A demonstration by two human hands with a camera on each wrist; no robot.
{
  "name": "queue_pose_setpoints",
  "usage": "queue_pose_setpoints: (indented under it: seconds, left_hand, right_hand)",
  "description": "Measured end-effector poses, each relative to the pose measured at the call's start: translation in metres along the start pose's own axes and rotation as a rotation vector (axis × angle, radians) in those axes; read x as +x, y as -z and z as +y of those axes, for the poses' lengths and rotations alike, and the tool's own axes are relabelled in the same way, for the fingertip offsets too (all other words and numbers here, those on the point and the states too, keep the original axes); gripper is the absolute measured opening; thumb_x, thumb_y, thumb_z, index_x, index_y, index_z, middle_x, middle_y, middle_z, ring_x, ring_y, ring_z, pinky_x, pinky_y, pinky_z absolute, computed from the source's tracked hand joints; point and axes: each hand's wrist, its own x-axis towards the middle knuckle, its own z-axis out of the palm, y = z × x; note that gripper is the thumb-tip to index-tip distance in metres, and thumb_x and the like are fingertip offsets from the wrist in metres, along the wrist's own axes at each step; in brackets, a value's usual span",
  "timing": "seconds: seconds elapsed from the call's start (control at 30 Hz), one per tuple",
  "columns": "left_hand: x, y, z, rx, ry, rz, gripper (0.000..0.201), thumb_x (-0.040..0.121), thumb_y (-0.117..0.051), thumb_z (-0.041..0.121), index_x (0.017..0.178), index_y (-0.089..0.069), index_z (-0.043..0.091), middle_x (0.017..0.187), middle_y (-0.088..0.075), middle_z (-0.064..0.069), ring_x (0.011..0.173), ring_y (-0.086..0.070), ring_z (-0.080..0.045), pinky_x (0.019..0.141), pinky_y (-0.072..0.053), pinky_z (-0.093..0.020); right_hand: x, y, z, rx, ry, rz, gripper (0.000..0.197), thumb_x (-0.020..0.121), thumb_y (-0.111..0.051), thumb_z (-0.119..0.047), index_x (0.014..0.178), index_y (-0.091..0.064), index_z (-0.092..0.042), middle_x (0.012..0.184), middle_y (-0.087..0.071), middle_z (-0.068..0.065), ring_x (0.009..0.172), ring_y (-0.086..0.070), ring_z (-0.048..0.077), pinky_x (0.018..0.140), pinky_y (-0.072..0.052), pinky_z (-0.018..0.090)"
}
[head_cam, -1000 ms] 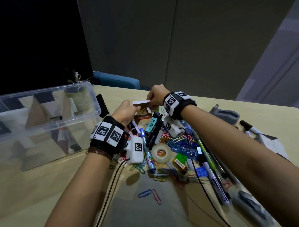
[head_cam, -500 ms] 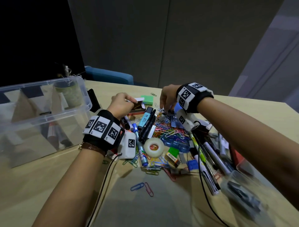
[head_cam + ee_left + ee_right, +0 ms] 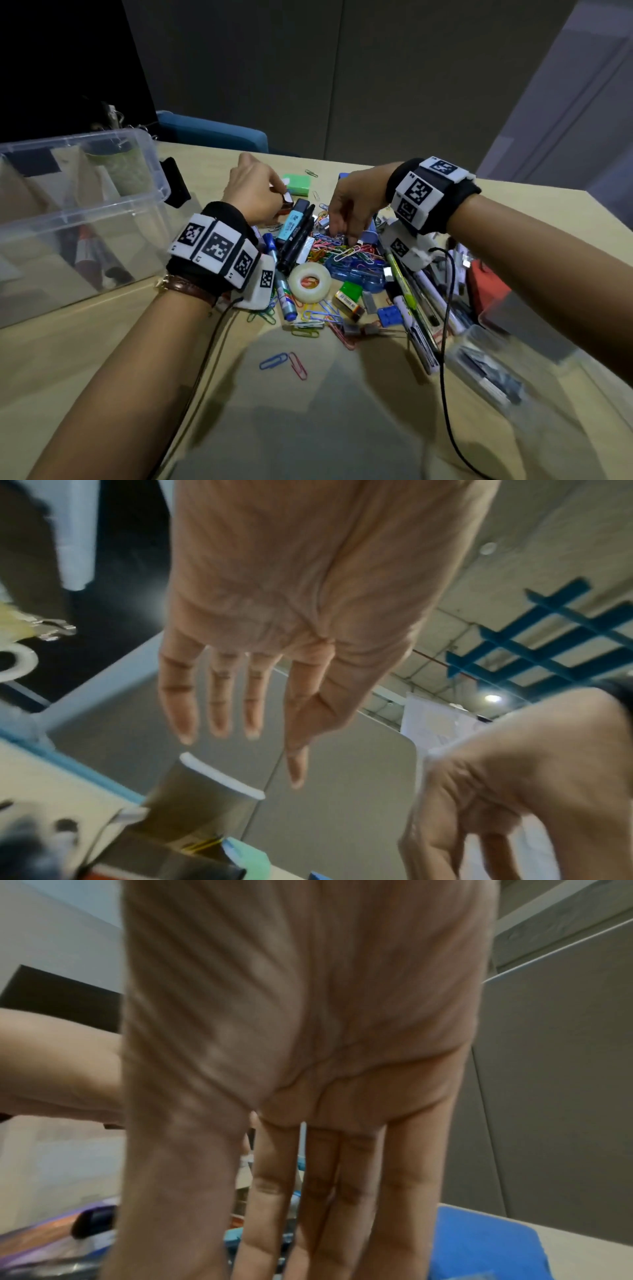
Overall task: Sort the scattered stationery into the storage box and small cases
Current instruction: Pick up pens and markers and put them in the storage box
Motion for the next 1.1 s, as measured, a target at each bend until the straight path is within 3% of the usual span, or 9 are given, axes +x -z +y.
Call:
queue_pose_setpoints:
  seconds: [0.07,0.2,0.37,0.53,0.63,0.77,0.87,0.97,1.1]
  left_hand:
    - [-0.009,-0.001,0.015,0.014,-0.146,-0.072,0.017,0.09,-0.062,0.008,0.102,-0.072,0.012,0.121,-0.053,-0.009,0.109,-0.052,-0.021,0.096,-0.043,-0.031]
    - [-0.012,-0.012,0.044,0.229,-0.338,-0.524,0.019,0.09,-0.063,0.012,0.106,-0.073,0.011,0.106,-0.071,-0.006,0.094,-0.063,-0.018,0.084,-0.049,-0.028]
    - [0.001,-0.033,0.061,0.496,-0.37,-0.58,0.035,0.086,-0.07,0.019,0.121,-0.065,0.013,0.114,-0.067,-0.009,0.102,-0.061,-0.025,0.079,-0.046,-0.029]
    - [0.002,-0.046,0.066,0.512,-0.346,-0.547,0.038,0.085,-0.071,0.019,0.12,-0.063,0.006,0.114,-0.067,-0.013,0.103,-0.062,-0.028,0.074,-0.043,-0.029]
    - [0.001,-0.046,0.063,0.49,-0.34,-0.516,0.032,0.083,-0.072,0.017,0.112,-0.065,0.004,0.109,-0.068,-0.015,0.098,-0.063,-0.03,0.07,-0.044,-0.029]
    - [0.004,-0.04,0.057,0.39,-0.331,-0.48,0.024,0.083,-0.07,0.01,0.106,-0.067,0.003,0.089,-0.062,-0.008,0.08,-0.059,-0.022,0.065,-0.042,-0.026]
    - [0.011,-0.036,0.049,0.051,-0.197,-0.506,0.019,0.083,-0.07,-0.001,0.102,-0.067,-0.003,0.072,-0.061,-0.007,0.049,-0.061,-0.01,0.045,-0.05,-0.02]
    - [0.015,-0.026,0.044,-0.225,-0.122,-0.508,0.007,0.088,-0.061,-0.008,0.09,-0.066,-0.004,0.077,-0.065,-0.018,0.051,-0.065,-0.012,0.05,-0.057,-0.022]
    - [0.015,-0.018,0.042,-0.466,-0.05,-0.55,0.012,0.09,-0.056,-0.009,0.084,-0.064,-0.002,0.089,-0.064,-0.028,0.057,-0.069,-0.014,0.056,-0.058,-0.022]
  right_hand:
    - [-0.009,-0.002,0.003,-0.024,-0.029,0.036,0.022,0.075,-0.081,-0.004,0.095,-0.074,-0.011,0.068,-0.069,-0.01,0.063,-0.062,0.003,0.069,-0.057,0.024]
    - [-0.024,-0.014,0.018,-0.112,-0.123,0.026,0.031,0.074,-0.083,-0.008,0.104,-0.074,-0.01,0.082,-0.073,0.002,0.056,-0.064,0.006,0.065,-0.058,0.022]
    - [-0.031,-0.031,0.021,-0.008,-0.13,0.135,0.046,0.073,-0.085,-0.017,0.116,-0.07,-0.019,0.078,-0.072,0.003,0.063,-0.069,0.016,0.072,-0.061,0.03]
    - [-0.032,-0.043,0.01,-0.081,-0.136,0.316,0.039,0.075,-0.084,-0.029,0.107,-0.068,-0.014,0.074,-0.06,-0.005,0.054,-0.052,0.005,0.065,-0.053,0.026]
    - [-0.031,-0.046,0.012,-0.07,-0.146,0.339,0.036,0.073,-0.084,-0.032,0.098,-0.068,-0.011,0.081,-0.063,0.001,0.054,-0.051,0.007,0.06,-0.051,0.027]
    - [-0.031,-0.043,0.023,0.048,-0.167,0.25,0.039,0.073,-0.085,-0.024,0.098,-0.068,0.001,0.081,-0.066,0.009,0.055,-0.06,0.013,0.054,-0.053,0.019]
    - [-0.034,-0.041,0.036,0.193,-0.141,0.251,0.027,0.07,-0.086,-0.019,0.087,-0.072,-0.003,0.075,-0.067,0.011,0.058,-0.063,0.017,0.067,-0.059,0.029]
    - [-0.042,-0.035,0.046,0.334,-0.096,0.268,0.013,0.073,-0.083,-0.011,0.074,-0.071,-0.013,0.067,-0.068,0.005,0.055,-0.062,0.011,0.058,-0.057,0.021]
    - [-0.051,-0.028,0.053,0.455,-0.071,0.281,0.013,0.079,-0.078,-0.008,0.09,-0.072,-0.006,0.078,-0.069,0.009,0.068,-0.061,0.013,0.055,-0.05,0.014]
